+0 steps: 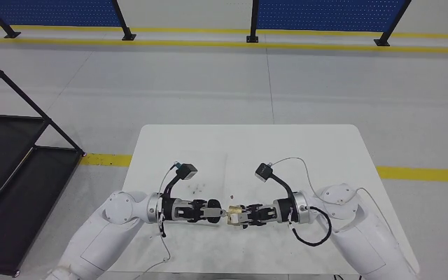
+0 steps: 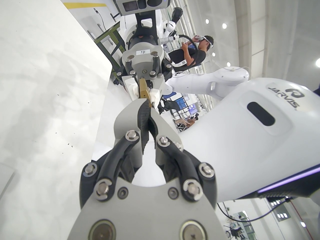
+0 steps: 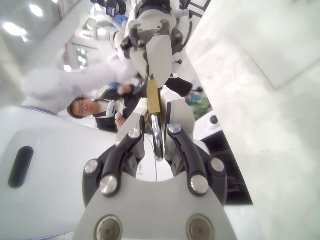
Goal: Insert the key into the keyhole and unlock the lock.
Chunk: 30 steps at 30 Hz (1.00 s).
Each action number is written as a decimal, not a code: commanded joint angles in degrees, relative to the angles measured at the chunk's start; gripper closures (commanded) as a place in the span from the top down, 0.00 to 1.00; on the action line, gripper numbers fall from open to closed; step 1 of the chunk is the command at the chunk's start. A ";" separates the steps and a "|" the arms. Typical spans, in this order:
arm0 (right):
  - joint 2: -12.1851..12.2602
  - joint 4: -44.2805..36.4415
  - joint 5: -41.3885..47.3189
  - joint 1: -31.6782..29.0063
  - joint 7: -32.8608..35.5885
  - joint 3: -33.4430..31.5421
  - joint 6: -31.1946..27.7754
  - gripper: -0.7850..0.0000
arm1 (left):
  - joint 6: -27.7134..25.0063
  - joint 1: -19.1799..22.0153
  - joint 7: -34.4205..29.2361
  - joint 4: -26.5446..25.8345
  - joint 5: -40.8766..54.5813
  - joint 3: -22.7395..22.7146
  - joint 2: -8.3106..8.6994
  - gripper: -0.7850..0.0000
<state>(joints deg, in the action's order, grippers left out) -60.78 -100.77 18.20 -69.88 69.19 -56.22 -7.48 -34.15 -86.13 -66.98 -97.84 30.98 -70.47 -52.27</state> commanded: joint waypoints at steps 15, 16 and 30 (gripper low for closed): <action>0.23 -1.26 -0.75 0.09 -0.61 0.47 0.54 0.00 | 0.44 0.47 0.22 0.19 -0.92 1.02 -0.22 0.20; 0.24 -1.30 -0.76 0.10 -0.60 0.50 0.57 0.00 | 0.42 0.50 0.19 0.22 -0.90 1.05 -0.22 0.23; 0.37 -1.33 -0.78 0.35 -0.75 1.06 0.66 0.00 | 0.38 0.39 -0.29 0.11 -0.71 1.26 -0.26 0.00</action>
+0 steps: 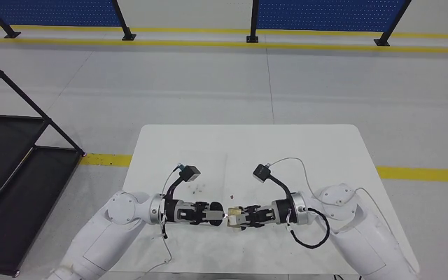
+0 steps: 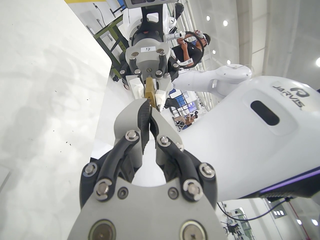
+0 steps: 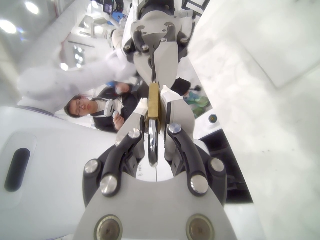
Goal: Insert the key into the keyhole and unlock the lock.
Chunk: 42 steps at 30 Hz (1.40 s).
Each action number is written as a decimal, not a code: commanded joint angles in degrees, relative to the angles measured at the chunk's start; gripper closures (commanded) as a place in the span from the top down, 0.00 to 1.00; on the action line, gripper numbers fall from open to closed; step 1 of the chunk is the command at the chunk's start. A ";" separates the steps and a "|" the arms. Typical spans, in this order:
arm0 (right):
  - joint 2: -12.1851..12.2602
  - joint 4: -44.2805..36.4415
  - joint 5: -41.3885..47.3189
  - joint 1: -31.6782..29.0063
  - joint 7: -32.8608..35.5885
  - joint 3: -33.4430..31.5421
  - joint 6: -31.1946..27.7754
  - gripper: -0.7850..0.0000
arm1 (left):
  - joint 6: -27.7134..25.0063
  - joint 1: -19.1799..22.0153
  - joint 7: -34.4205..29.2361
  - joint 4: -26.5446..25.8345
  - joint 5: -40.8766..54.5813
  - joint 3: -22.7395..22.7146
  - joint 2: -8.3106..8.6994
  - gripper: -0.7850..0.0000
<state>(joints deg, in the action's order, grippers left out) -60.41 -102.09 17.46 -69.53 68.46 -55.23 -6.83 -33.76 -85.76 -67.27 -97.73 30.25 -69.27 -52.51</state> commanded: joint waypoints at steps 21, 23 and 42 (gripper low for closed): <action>0.19 0.29 1.67 -0.38 -1.29 0.02 0.44 0.00 | -5.21 -0.48 3.22 -0.79 -5.86 -0.40 -0.08 0.00; 0.22 0.25 1.72 -0.42 -1.46 -0.02 0.58 0.00 | -6.34 -0.77 4.08 -1.18 -6.85 -0.55 -0.08 0.00; 0.31 0.84 2.50 -0.41 -2.75 -0.16 0.55 0.00 | -11.56 -3.44 9.84 -4.72 -13.72 -2.91 0.33 0.00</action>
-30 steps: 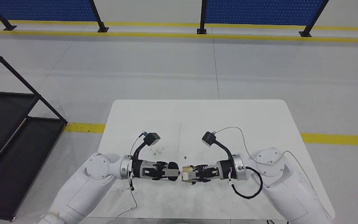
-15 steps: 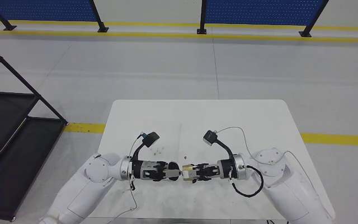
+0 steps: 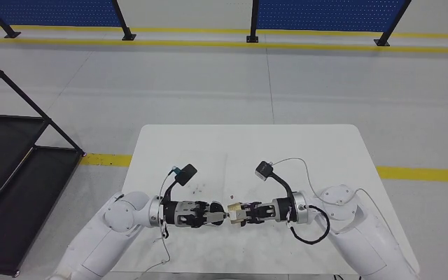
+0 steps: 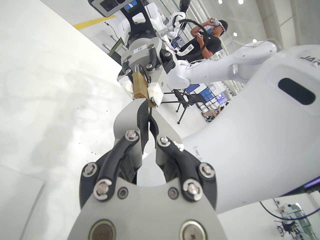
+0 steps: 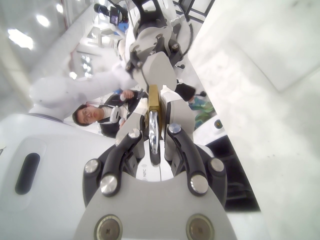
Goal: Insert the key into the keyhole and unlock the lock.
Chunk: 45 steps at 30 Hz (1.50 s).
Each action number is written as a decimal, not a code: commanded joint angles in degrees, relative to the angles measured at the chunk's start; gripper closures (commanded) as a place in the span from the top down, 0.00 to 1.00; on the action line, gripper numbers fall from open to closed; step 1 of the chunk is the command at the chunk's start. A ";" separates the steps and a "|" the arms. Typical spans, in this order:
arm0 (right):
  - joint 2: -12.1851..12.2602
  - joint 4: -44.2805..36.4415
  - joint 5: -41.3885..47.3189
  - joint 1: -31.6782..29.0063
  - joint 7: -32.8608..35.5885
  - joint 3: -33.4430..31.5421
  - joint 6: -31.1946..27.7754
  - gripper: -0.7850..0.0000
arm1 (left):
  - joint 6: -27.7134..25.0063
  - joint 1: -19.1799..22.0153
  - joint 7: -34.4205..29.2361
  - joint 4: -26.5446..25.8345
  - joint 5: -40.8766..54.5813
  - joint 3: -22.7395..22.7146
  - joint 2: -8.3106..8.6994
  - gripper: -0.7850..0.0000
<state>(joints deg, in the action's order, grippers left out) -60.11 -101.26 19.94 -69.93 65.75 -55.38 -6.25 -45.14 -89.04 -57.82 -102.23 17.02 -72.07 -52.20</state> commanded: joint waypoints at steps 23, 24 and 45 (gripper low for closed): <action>0.08 0.68 1.01 -0.35 -0.71 -0.10 -0.92 0.00 | -5.56 -4.35 15.09 -5.03 -18.97 -3.15 -0.12 0.00; 0.09 0.69 1.01 -0.38 -0.75 -0.10 -0.97 0.00 | -5.83 -4.55 15.61 -5.21 -19.82 -3.31 -0.12 0.00; 0.12 1.25 1.12 -0.73 -1.39 0.05 -1.54 0.00 | -9.26 -8.08 29.65 -8.22 -39.10 -5.93 -0.67 0.00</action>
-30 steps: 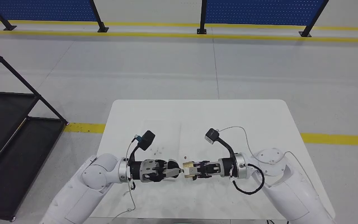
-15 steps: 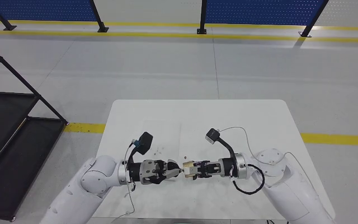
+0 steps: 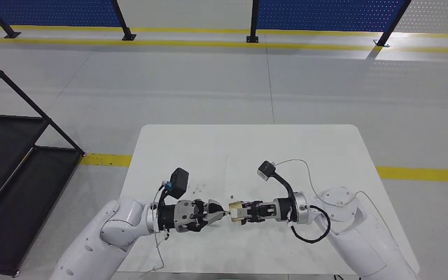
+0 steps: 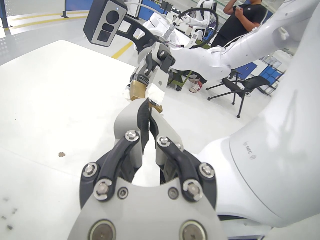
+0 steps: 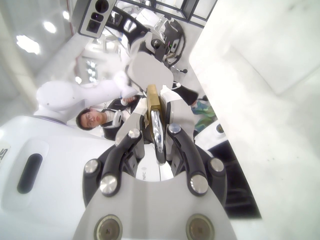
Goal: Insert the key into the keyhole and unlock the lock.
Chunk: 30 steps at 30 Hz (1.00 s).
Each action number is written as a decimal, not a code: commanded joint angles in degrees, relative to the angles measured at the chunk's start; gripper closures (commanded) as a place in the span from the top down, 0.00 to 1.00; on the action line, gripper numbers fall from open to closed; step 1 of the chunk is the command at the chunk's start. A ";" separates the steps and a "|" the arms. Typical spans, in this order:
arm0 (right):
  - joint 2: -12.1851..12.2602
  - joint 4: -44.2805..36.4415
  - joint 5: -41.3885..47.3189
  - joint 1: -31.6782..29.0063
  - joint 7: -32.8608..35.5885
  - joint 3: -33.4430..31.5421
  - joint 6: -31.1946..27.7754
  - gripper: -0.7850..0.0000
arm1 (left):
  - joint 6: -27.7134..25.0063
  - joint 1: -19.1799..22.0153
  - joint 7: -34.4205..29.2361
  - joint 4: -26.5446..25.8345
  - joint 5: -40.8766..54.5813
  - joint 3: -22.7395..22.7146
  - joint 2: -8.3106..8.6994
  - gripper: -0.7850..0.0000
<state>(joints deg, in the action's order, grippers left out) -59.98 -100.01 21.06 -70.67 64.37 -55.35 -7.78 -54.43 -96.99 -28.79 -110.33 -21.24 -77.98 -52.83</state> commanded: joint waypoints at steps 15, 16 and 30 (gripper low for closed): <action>0.08 0.51 0.49 -0.05 0.10 -0.30 0.00 0.00 | 1.10 -1.77 10.55 -2.93 -15.86 -0.31 -0.75 0.00; 0.09 0.52 0.51 -0.04 0.13 -0.35 0.05 0.00 | 1.08 -1.86 11.31 -3.09 -16.80 -0.35 -0.80 0.00; 0.19 0.87 0.97 0.08 0.24 -0.82 0.21 0.00 | 3.32 -3.55 20.23 -5.33 -30.75 -0.69 -1.32 0.00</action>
<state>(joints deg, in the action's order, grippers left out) -59.79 -99.18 21.99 -70.62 64.63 -56.15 -7.56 -51.29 -100.42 -9.11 -115.52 -51.01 -78.62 -54.13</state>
